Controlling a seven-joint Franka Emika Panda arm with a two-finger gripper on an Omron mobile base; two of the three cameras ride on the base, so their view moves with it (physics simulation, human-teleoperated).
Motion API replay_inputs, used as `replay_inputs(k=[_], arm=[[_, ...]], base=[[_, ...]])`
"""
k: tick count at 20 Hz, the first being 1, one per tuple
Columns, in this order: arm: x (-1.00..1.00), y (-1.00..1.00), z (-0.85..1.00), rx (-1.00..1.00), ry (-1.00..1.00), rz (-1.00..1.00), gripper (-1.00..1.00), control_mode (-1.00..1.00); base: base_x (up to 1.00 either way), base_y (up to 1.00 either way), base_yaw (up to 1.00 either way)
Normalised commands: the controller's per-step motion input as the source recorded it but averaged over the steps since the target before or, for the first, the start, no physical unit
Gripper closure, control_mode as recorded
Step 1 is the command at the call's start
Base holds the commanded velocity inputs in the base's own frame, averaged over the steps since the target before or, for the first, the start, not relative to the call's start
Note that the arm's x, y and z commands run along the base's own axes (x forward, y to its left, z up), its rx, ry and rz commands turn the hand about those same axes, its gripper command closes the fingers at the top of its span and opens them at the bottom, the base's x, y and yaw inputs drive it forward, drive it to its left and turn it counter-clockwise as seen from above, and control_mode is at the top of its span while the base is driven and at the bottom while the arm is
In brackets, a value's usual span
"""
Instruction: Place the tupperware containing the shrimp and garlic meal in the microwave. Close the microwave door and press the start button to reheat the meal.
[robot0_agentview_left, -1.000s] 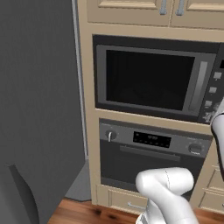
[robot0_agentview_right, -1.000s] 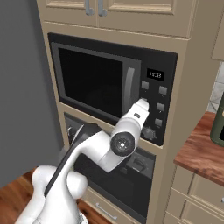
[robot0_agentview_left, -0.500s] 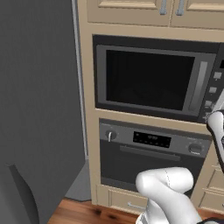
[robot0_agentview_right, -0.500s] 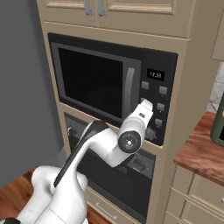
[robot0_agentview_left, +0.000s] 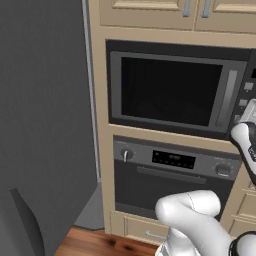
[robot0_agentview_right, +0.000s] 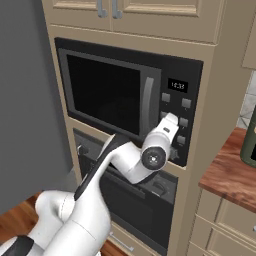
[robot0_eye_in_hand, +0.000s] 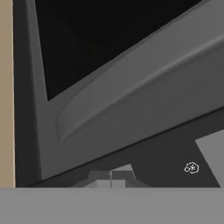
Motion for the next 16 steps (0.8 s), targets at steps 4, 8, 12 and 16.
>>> replay_inputs(k=[4, 8, 12, 16], arm=[[0.35, -0.16, -0.11, 0.0, -0.01, 0.0, 1.0, -1.0], [0.38, -0.15, -0.13, 0.0, -0.01, 0.0, 1.0, -1.0], [0.47, -0.25, -0.11, 0.0, -0.01, -0.04, 1.0, -1.0], [0.62, -0.45, -0.05, 0.0, 0.0, -0.13, 1.0, -1.0]], base=[[0.0, 0.0, 0.0], [0.0, 0.0, 0.0], [0.0, 0.0, 0.0], [0.0, 0.0, 0.0]])
